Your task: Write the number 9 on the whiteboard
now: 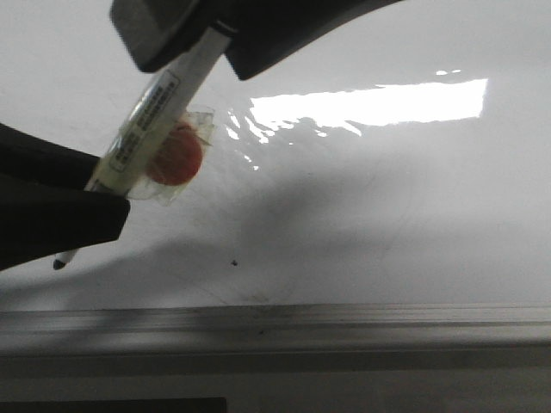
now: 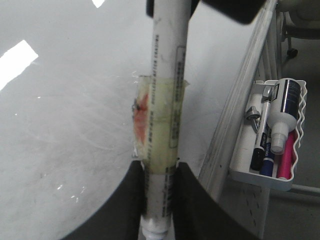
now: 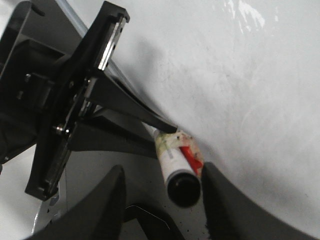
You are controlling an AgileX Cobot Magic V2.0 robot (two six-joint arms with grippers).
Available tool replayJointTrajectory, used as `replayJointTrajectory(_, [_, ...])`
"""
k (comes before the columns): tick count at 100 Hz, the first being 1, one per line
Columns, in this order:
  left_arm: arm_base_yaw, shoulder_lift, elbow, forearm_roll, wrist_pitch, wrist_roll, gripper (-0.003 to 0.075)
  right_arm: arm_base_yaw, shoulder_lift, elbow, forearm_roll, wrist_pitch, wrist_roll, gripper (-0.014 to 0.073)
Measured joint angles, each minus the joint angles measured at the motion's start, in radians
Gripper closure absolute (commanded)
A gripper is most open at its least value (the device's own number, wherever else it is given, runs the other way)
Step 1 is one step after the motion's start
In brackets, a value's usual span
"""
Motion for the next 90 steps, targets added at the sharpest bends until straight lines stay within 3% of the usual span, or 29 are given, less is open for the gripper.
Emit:
replayJointTrajectory(11, [0.0,0.0,0.0,0.002,-0.006,0.0,0.0741,0.0,0.041,-0.013,0.0,-0.009,0.0,0.0345])
replayJointTrajectory(39, [0.0,0.0,0.0,0.002,-0.01,0.0,0.0739,-0.035,0.067,-0.017,0.011,-0.027,0.0,0.0662])
replayJointTrajectory(50, [0.0,0.0,0.0,0.0,-0.01,-0.002,0.0696,-0.035,0.067,-0.019,0.023,-0.028,0.0,0.0664])
replayJointTrajectory(74, [0.0,-0.004,0.0,-0.004,-0.01,-0.035,0.0454,-0.043,0.067,-0.019,0.004,-0.024,0.0,0.0664])
replayJointTrajectory(90, [0.0,-0.083,0.0,-0.088,0.03,-0.038,0.0439,-0.046,0.062,-0.019,-0.006,0.007,0.0,0.0664])
